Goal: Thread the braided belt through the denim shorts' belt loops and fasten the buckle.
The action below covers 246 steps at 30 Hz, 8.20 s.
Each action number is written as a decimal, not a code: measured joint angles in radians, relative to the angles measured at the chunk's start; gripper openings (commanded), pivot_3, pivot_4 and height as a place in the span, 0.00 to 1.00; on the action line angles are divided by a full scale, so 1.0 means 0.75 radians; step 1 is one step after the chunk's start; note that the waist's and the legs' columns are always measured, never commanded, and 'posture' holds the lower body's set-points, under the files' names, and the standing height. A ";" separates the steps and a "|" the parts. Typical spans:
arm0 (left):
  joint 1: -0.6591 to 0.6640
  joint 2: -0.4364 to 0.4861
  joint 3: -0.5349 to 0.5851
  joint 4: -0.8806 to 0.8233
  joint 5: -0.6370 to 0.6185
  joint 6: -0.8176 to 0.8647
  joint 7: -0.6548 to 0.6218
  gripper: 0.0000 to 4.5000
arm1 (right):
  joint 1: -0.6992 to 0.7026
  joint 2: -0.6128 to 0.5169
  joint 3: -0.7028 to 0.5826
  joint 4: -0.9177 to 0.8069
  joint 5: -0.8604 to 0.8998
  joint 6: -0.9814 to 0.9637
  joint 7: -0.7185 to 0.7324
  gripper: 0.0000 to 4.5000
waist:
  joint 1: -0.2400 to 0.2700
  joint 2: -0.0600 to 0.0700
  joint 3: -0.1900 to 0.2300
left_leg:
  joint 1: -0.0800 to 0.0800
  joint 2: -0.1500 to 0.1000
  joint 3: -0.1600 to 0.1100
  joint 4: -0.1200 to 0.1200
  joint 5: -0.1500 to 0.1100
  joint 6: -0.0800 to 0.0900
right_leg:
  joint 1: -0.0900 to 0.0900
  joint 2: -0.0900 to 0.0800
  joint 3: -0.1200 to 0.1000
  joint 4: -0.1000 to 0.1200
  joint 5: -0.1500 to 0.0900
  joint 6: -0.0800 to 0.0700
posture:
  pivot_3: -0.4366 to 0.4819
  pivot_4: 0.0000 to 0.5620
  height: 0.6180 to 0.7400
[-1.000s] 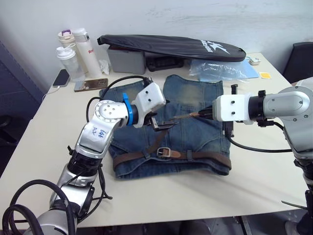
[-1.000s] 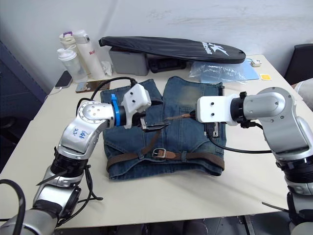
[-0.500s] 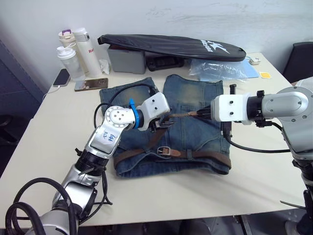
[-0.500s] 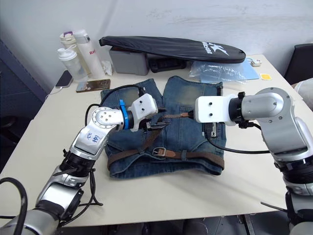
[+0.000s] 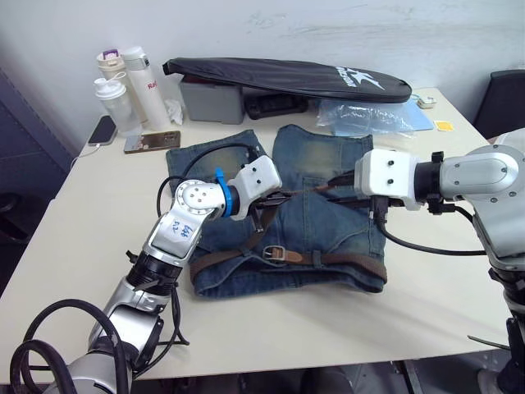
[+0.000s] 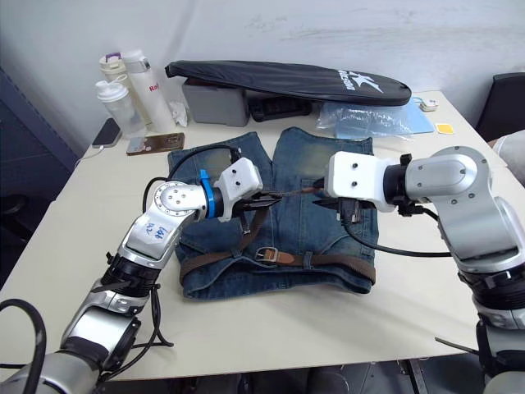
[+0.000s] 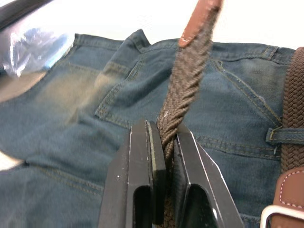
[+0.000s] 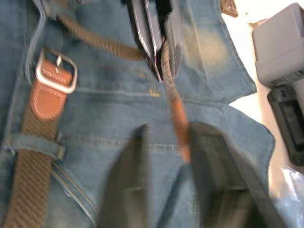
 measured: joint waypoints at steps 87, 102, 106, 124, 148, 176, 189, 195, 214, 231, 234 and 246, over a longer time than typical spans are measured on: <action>0.234 -0.026 0.063 -0.328 -0.201 0.822 0.371 0.00 | 0.698 0.956 0.006 -0.077 -0.083 0.327 -1.098 0.02 | -0.006 -0.002 -0.006 | -0.002 0.017 0.000 -0.001 -0.002 -0.006 | -0.003 0.004 0.015 0.021 -0.002 -0.002 | 0.48 0.27 0.03; 0.227 -0.026 0.027 -0.305 -0.198 0.800 0.384 0.00 | 0.698 0.944 0.011 -0.094 -0.081 0.321 -1.119 0.02 | -0.004 -0.002 -0.006 | -0.002 0.017 0.000 -0.001 -0.002 -0.007 | -0.005 0.006 0.015 0.018 -0.002 -0.002 | 0.48 0.27 0.03; 0.222 -0.026 0.026 -0.302 -0.198 0.800 0.385 0.00 | 0.698 0.948 0.012 -0.094 -0.080 0.309 -1.125 0.02 | -0.004 -0.002 -0.006 | -0.002 0.017 0.000 -0.002 -0.002 -0.007 | -0.004 0.006 0.015 0.013 -0.002 -0.002 | 0.48 0.27 0.03; 0.221 -0.024 0.036 -0.288 -0.192 0.801 0.427 0.00 | 0.743 0.977 0.012 -0.143 -0.079 0.261 -1.194 0.02 | -0.004 -0.002 -0.005 | -0.002 0.017 0.000 -0.002 -0.002 -0.007 | -0.004 0.006 0.015 0.011 -0.002 -0.002 | 0.48 0.27 0.03; 0.221 -0.043 0.019 -0.277 -0.187 0.797 0.450 0.00 | 0.751 0.942 0.050 -0.164 -0.098 0.243 -1.246 0.02 | -0.003 -0.002 -0.005 | -0.002 0.017 0.000 -0.002 -0.002 -0.007 | -0.003 0.005 0.015 0.010 -0.002 -0.002 | 0.48 0.27 0.03; 0.207 -0.096 -0.005 -0.263 -0.177 0.785 0.454 0.00 | 0.713 0.886 0.088 -0.151 -0.163 0.303 -1.248 0.02 | 0.000 -0.002 -0.005 | -0.003 0.017 0.001 -0.002 -0.002 -0.007 | -0.002 0.005 0.015 0.009 -0.002 -0.002 | 0.48 0.27 0.03; 0.214 -0.112 -0.005 -0.270 -0.177 0.785 0.461 0.00 | 0.711 0.867 0.102 -0.154 -0.166 0.313 -1.207 0.02 | -0.001 -0.002 -0.005 | -0.002 0.017 0.001 -0.002 -0.002 -0.007 | -0.002 0.005 0.015 0.009 -0.002 -0.002 | 0.48 0.27 0.03; 0.214 -0.117 -0.005 -0.269 -0.175 0.779 0.463 0.00 | 0.694 0.817 0.102 -0.155 -0.107 0.331 -1.095 0.02 | -0.003 -0.002 -0.005 | -0.002 0.017 0.001 -0.002 -0.002 -0.006 | -0.002 0.005 0.014 0.008 -0.002 -0.002 | 0.48 0.27 0.03; 0.140 -0.190 -0.024 -0.164 -0.156 0.723 0.453 0.00 | 0.599 0.438 0.199 -0.132 -0.166 0.154 -0.749 0.02 | 0.002 -0.003 -0.004 | -0.002 0.017 0.002 -0.004 -0.003 -0.006 | 0.000 0.005 0.001 -0.004 -0.002 -0.001 | 0.48 0.27 0.03; 0.135 -0.185 -0.029 -0.119 -0.149 0.669 0.424 0.00 | 0.464 0.168 -0.092 -0.236 0.078 0.185 -0.439 0.99 | 0.021 -0.003 -0.004 | -0.002 0.017 0.003 -0.005 -0.003 -0.006 | 0.003 0.004 -0.009 -0.013 -0.002 -0.001 | 0.48 0.27 0.03; 0.133 -0.194 -0.034 -0.120 -0.152 0.669 0.410 0.00 | 0.300 0.079 -0.066 -0.100 -0.031 0.011 -0.424 0.99 | 0.028 -0.002 -0.004 | 0.000 0.016 0.005 -0.005 -0.002 -0.005 | 0.003 0.004 -0.010 -0.013 -0.002 0.000 | 0.48 0.27 0.03; 0.100 -0.181 -0.038 -0.140 -0.152 0.641 0.352 0.00 | 0.141 0.136 0.265 0.373 -0.452 -0.559 -0.436 0.99 | 0.028 -0.003 -0.003 | -0.002 0.020 0.036 -0.001 0.003 -0.011 | 0.001 0.001 -0.009 -0.011 -0.001 0.000 | 0.48 0.27 0.03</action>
